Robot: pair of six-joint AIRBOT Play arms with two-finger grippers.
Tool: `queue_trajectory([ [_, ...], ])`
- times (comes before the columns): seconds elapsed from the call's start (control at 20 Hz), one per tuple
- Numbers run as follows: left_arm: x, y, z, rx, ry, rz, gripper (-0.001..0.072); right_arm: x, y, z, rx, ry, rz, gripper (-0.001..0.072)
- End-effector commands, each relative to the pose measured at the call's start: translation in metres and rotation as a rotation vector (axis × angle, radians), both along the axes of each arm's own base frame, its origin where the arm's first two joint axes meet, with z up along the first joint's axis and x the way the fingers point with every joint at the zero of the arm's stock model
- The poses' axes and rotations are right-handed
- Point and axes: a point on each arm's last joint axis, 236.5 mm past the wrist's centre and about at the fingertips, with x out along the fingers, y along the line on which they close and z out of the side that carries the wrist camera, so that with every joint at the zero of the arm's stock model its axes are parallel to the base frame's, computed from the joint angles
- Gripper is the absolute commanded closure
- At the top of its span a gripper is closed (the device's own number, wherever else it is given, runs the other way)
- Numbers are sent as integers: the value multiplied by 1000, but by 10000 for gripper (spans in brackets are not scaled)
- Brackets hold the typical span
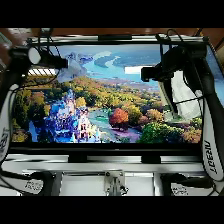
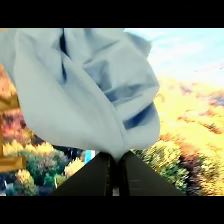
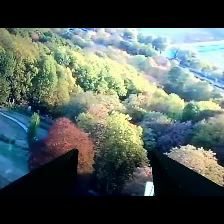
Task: Fold the shirts.
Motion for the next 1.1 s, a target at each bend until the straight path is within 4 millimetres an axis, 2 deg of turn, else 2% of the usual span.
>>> queue_trajectory([
  [0.0, -78, -54, 148, -58, -250, -143, 676, -13, -36, 51, -113, -121, -37, 164],
  [0.1, -140, -86, 201, -123, -321, -247, 676, -29, -69, 106, -189, -257, -105, 164],
  [0.15, -169, -102, 214, -162, -322, -293, 676, -39, -87, 134, -220, -328, -153, 164],
  [0.25, -216, -135, 211, -214, -252, -383, 676, -70, -122, 193, -250, -479, -275, 164],
  [0.35, -252, -184, 188, -267, -158, -504, 676, -100, -140, 236, -215, -595, -360, 164],
  [0.4, -269, -214, 170, -286, -113, -569, 676, -115, -143, 252, -187, -638, -376, 164],
  [0.5, -291, -271, 127, -320, -50, -651, 675, -138, -148, 268, -162, -675, -388, 164],
  [0.6, -304, -319, 77, -371, 21, -671, 674, -153, -152, 270, -158, -669, -401, 164],
  [0.65, -307, -334, 56, -385, 61, -676, 609, -156, -154, 266, -162, -648, -405, 164],
  [0.7, -307, -343, 40, -386, 105, -672, 377, -159, -155, 260, -166, -620, -409, 164],
  [0.75, -301, -342, 29, -382, 131, -652, 105, -159, -154, 251, -170, -585, -409, 164],
  [0.8, -290, -331, 24, -365, 149, -618, 88, -159, -152, 241, -178, -540, -403, 164],
  [0.9, -256, -277, 13, -250, 190, -521, 89, -159, -143, 212, -208, -414, -348, 163],
  [1.0, -215, -187, -3, -91, 254, -351, 89, -156, -127, 179, -219, -277, -270, 163],
  [1.05, -201, -146, -12, -51, 301, -263, 89, -151, -115, 162, -208, -213, -221, 163],
])
